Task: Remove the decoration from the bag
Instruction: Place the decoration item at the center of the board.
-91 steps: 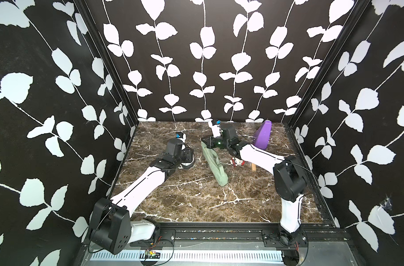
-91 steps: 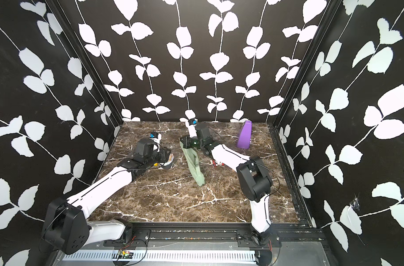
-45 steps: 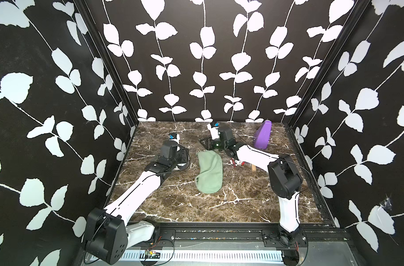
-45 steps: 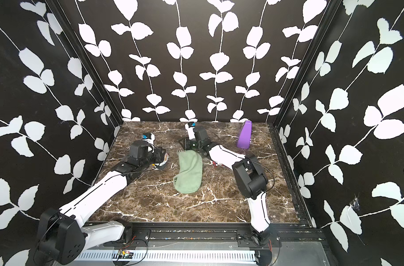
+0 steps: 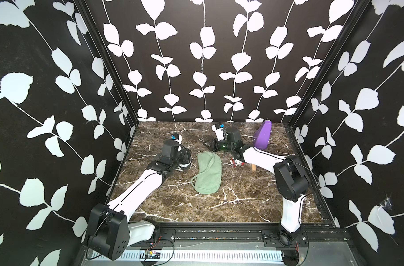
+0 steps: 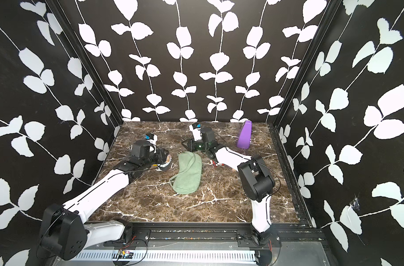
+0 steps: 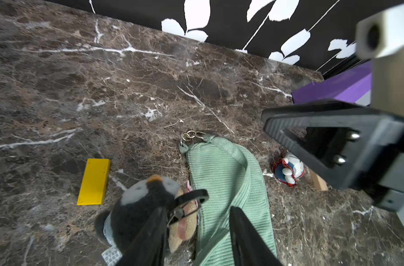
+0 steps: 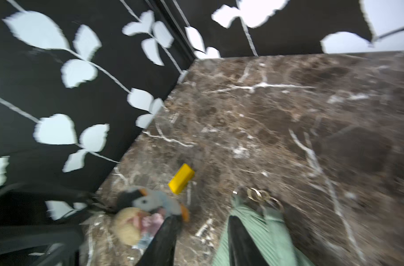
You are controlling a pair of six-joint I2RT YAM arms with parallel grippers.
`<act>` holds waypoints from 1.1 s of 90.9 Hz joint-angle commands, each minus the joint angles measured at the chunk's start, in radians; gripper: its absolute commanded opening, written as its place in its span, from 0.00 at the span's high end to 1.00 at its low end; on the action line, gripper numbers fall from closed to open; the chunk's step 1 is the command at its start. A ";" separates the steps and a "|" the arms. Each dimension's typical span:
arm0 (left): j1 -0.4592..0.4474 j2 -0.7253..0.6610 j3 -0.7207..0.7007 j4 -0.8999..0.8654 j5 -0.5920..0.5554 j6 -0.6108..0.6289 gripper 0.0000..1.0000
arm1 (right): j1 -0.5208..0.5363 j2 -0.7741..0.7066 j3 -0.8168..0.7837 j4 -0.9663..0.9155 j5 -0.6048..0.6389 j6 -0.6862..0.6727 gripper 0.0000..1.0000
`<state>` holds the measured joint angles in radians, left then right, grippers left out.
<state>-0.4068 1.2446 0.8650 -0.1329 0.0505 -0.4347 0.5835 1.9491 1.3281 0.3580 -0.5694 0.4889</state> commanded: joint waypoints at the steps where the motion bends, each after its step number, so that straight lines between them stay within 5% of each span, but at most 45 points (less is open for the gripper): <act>1: 0.004 0.000 0.044 0.025 0.037 -0.021 0.47 | 0.006 -0.012 -0.096 0.236 -0.134 0.037 0.53; 44: 0.011 -0.023 0.013 0.154 0.235 -0.226 0.21 | 0.075 0.067 -0.161 0.434 -0.139 -0.042 0.13; 100: -0.057 0.078 -0.018 0.061 0.227 -0.042 0.28 | 0.000 -0.085 -0.280 0.261 -0.024 -0.091 0.19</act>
<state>-0.4286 1.3003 0.8707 -0.0349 0.2783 -0.5480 0.6125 1.9625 1.0760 0.6682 -0.6422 0.4328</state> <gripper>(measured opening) 0.717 0.812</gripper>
